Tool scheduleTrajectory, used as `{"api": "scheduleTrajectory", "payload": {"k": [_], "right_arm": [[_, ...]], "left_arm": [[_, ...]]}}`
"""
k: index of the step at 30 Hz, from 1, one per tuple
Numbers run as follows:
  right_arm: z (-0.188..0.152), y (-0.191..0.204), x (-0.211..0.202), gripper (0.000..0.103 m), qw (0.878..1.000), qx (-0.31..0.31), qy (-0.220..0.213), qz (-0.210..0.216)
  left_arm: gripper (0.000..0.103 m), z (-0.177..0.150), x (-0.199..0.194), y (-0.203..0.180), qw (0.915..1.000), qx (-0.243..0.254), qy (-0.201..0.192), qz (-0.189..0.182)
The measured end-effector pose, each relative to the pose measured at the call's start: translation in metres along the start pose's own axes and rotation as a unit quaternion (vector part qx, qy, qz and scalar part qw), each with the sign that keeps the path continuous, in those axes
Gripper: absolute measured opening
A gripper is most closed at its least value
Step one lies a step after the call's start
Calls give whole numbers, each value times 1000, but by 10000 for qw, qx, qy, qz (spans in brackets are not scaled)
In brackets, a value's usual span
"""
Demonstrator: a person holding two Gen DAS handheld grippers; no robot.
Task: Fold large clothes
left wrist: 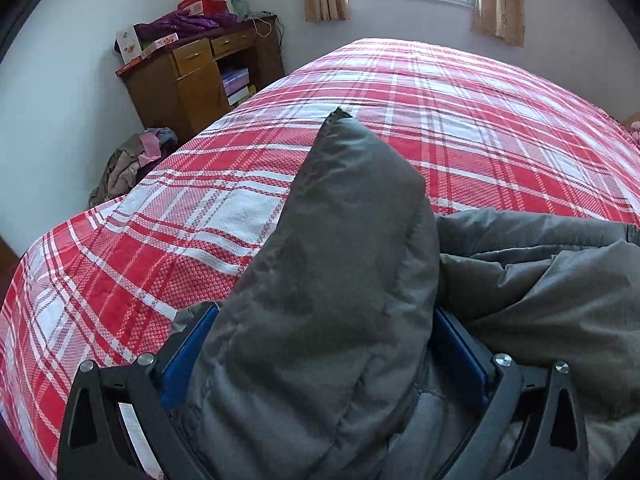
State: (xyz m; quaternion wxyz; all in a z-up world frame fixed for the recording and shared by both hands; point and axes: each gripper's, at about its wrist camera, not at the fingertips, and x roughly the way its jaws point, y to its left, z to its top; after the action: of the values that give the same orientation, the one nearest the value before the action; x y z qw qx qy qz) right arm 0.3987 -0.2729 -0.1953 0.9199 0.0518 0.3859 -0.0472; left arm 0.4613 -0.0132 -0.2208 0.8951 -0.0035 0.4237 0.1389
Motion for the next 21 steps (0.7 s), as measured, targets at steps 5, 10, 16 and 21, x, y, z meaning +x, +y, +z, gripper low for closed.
{"api": "scheduleTrajectory", "payload": {"k": [5, 10, 16, 21], "right_arm": [[0, 0, 3, 98, 10000, -5, 72, -26], [0, 1, 6, 99, 9999, -26, 122, -62], [1, 1, 8, 99, 9998, -58, 162, -105], [1, 3, 9, 99, 9997, -96, 191, -155]], "left_arm": [[102, -1, 0, 2, 10000, 0, 15, 5], [102, 0, 1, 1, 10000, 10, 21, 21], [102, 0, 1, 1, 10000, -7, 20, 5], [102, 0, 2, 0, 10000, -10, 21, 3]]}}
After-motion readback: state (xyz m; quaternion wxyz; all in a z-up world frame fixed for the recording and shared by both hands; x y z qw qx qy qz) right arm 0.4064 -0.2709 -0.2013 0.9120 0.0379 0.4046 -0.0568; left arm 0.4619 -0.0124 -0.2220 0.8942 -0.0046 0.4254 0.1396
